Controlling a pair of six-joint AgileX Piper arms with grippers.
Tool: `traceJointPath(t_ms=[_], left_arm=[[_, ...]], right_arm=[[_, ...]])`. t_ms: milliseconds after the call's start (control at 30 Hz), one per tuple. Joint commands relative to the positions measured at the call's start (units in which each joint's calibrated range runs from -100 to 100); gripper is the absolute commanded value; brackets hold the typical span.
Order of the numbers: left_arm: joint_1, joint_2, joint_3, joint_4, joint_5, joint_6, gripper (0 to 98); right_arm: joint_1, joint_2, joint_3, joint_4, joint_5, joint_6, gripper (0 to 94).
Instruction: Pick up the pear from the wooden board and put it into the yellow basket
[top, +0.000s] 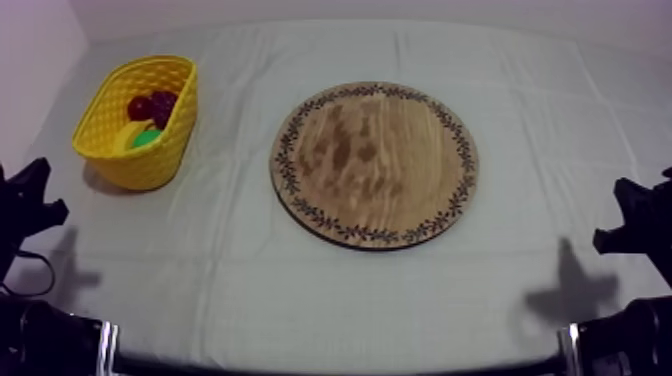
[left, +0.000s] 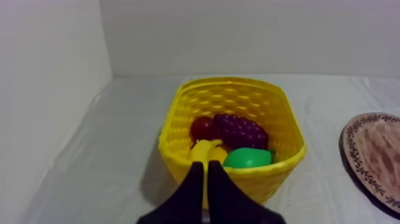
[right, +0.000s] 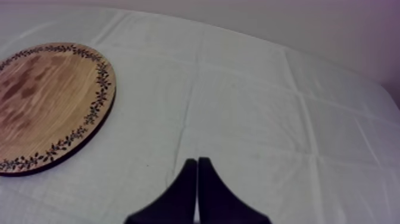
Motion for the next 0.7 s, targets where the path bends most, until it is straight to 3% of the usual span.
traceJointPath(t_ms=[0,300,667], left_arm=[[0.04,-1.17,1.03,0.24,0.35,-0.15,0.0],[-0.53,-3.78,2.03,2.61,3.35,-2.02,0.0],[-1.02,-3.93,2.07,2.36,4.51,-2.37,0.0]], right_arm=[[0.00,-0.05,0.05,0.02,0.01,0.01,0.3],[0.00,-0.05,0.05,0.02,0.01,0.01,0.3],[0.00,-0.05,0.05,0.02,0.01,0.01,0.3]])
